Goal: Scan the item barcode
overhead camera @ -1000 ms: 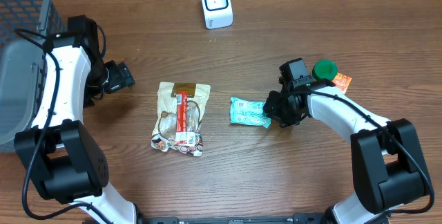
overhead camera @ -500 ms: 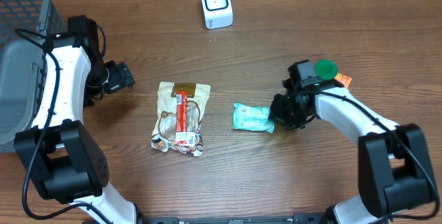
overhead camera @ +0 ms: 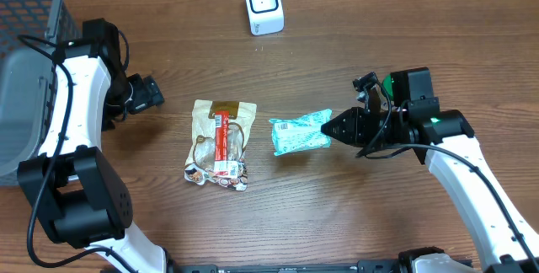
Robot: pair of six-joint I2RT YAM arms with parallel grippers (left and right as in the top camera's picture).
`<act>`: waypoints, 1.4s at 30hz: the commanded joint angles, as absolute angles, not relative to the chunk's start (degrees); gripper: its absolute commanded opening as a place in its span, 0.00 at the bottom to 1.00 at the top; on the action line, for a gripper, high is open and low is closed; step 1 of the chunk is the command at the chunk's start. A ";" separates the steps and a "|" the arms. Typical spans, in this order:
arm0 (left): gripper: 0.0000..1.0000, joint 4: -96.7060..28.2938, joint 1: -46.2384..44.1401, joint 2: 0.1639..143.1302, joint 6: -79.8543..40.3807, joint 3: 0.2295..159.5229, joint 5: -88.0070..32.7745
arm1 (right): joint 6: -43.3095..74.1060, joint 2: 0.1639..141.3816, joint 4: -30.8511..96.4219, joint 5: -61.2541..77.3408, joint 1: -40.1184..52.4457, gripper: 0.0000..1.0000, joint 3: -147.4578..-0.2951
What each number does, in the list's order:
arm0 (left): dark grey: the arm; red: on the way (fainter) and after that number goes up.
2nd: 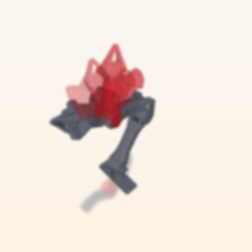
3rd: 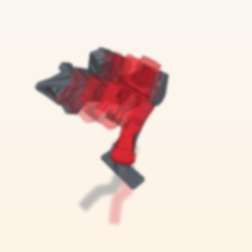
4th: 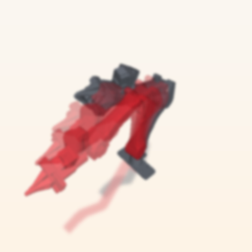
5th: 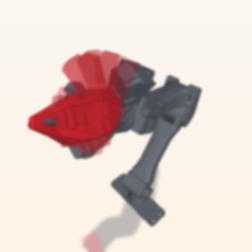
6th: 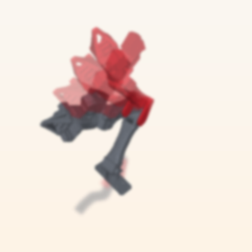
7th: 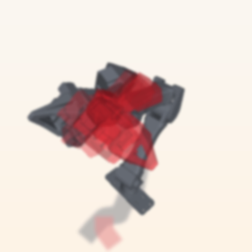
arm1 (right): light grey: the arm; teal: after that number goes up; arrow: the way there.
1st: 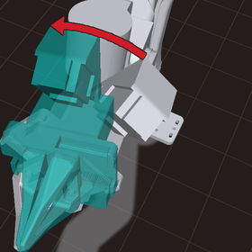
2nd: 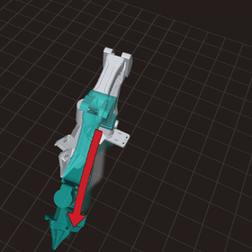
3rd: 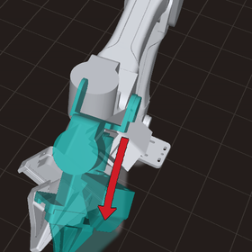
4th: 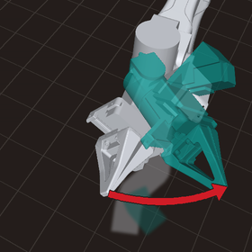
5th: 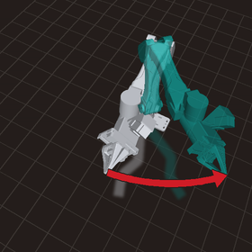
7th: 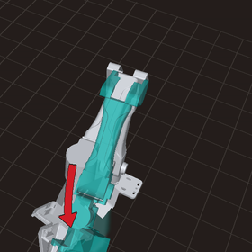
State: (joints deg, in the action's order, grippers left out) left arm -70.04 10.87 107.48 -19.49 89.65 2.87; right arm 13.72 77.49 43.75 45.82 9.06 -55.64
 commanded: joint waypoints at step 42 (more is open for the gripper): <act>1.00 -69.97 10.68 106.39 -19.27 90.48 3.38 | 17.82 74.00 42.26 52.31 9.04 0.13 -56.62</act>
